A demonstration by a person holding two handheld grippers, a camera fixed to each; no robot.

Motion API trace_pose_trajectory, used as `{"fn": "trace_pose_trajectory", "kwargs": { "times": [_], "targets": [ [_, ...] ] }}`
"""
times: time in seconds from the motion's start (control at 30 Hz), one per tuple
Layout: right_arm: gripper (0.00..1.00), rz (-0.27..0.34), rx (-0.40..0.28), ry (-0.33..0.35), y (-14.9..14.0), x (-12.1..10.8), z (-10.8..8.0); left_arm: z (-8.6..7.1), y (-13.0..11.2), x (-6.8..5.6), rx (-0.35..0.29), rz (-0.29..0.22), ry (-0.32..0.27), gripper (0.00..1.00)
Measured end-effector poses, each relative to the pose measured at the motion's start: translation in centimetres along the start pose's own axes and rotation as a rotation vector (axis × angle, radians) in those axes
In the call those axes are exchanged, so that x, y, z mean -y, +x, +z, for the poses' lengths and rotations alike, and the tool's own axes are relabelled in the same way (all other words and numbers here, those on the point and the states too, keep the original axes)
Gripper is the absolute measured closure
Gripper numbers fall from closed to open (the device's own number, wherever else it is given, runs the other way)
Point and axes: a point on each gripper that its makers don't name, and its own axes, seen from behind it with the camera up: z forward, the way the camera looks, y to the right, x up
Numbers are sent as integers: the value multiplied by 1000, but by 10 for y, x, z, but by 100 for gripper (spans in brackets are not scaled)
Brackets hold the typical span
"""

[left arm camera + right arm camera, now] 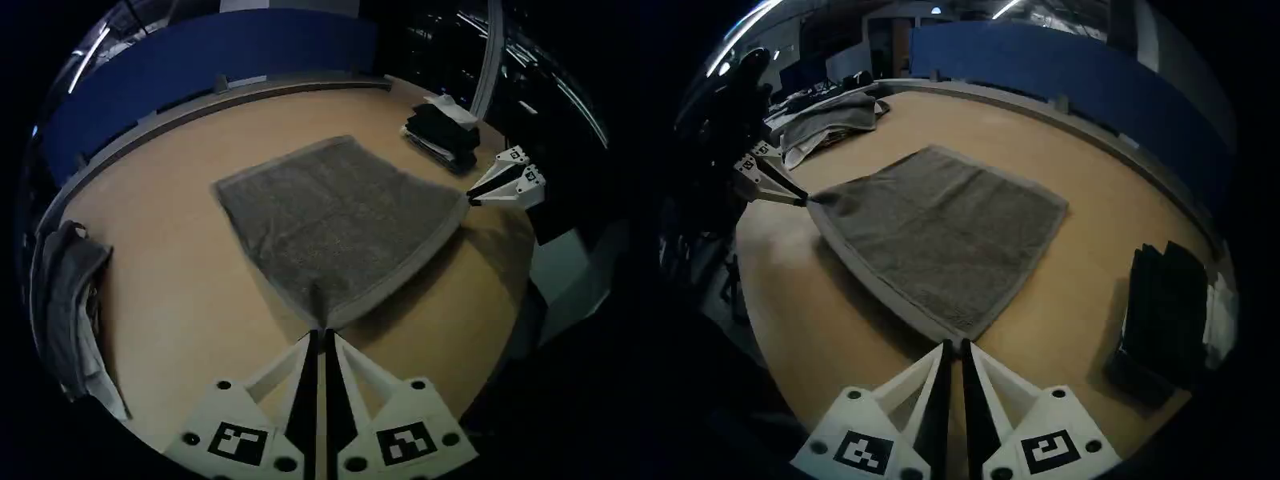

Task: Fold towel

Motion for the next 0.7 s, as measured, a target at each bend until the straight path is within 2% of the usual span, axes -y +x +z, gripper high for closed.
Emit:
{"fn": "trace_pose_trajectory", "kwargs": {
  "times": [0.37, 0.7],
  "targets": [
    [91, 15, -33, -8, 21, -1, -21, -20, 17, -1, -7, -25, 9, 94],
    [91, 29, -56, -11, 36, 1, -40, -40, 28, -3, -9, -68, 4, 94]
  ]
}}
